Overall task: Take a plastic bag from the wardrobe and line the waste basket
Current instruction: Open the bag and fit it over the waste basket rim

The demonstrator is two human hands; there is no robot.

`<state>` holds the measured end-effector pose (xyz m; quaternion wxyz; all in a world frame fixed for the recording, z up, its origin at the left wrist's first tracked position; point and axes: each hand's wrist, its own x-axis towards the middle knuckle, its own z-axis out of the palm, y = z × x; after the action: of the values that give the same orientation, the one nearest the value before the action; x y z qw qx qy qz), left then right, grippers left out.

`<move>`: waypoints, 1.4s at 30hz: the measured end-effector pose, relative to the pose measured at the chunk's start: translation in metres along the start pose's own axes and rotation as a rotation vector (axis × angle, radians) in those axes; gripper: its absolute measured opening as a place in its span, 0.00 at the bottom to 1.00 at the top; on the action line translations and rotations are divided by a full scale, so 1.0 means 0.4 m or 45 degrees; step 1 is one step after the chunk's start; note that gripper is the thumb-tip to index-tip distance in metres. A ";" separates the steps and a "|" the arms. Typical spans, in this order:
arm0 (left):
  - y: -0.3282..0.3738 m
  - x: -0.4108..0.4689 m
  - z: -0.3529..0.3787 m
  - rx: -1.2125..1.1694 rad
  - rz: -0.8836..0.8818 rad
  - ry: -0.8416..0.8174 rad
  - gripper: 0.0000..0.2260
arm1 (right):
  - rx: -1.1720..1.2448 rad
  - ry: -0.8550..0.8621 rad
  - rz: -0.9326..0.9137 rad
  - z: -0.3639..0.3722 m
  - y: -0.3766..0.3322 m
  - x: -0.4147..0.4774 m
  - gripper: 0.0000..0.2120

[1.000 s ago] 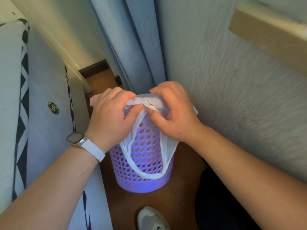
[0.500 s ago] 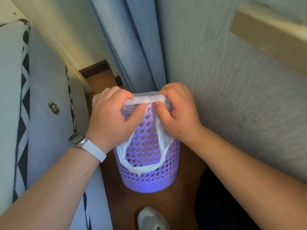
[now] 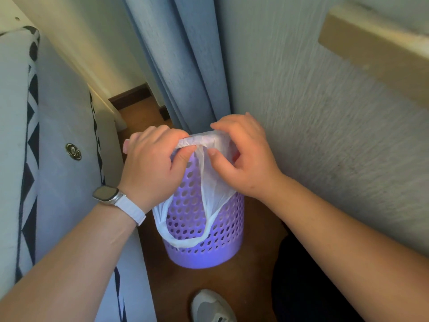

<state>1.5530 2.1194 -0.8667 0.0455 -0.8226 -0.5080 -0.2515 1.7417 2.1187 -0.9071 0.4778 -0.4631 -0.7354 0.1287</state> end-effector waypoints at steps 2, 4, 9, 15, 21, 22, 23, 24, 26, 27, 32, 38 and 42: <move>-0.003 0.000 0.001 -0.020 -0.029 -0.003 0.13 | -0.012 -0.008 0.044 -0.002 0.011 0.002 0.18; -0.004 0.002 0.000 -0.053 -0.045 0.009 0.14 | -0.028 0.003 0.072 0.000 0.019 0.004 0.16; 0.015 0.005 -0.001 -0.178 -0.034 0.073 0.11 | -0.012 0.123 0.084 0.006 0.018 0.005 0.10; 0.038 -0.001 -0.024 -0.221 0.043 -0.001 0.18 | -0.095 0.214 0.051 0.004 0.001 0.002 0.12; 0.052 -0.003 -0.021 -0.096 0.063 0.017 0.13 | -0.118 0.219 0.005 0.024 -0.019 -0.001 0.12; 0.047 -0.003 -0.019 -0.080 0.071 -0.007 0.12 | -0.104 0.207 0.006 0.026 -0.021 -0.002 0.12; 0.040 -0.004 -0.016 -0.065 0.083 -0.037 0.12 | -0.082 0.190 0.005 0.027 -0.022 -0.004 0.12; 0.033 -0.005 -0.013 -0.053 0.095 -0.064 0.11 | -0.054 0.162 0.001 0.027 -0.022 -0.005 0.13; 0.019 -0.005 -0.008 -0.055 0.091 -0.097 0.10 | -0.017 0.084 -0.012 0.024 -0.018 -0.007 0.15; 0.012 -0.004 -0.007 -0.062 0.076 -0.104 0.09 | -0.009 0.047 -0.013 0.021 -0.012 -0.007 0.17; -0.017 -0.002 -0.008 -0.060 0.040 -0.088 0.06 | 0.047 0.037 0.009 0.003 0.048 -0.002 0.18; 0.004 0.001 -0.015 -0.169 0.053 -0.005 0.07 | 0.044 0.162 0.041 0.009 0.056 0.003 0.12; 0.027 0.000 -0.035 -0.152 0.122 -0.075 0.13 | 0.003 0.250 0.025 0.004 0.043 0.003 0.11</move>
<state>1.5572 2.1095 -0.8525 -0.0066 -0.8543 -0.4533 -0.2543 1.7498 2.1294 -0.9184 0.5468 -0.4802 -0.6802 0.0883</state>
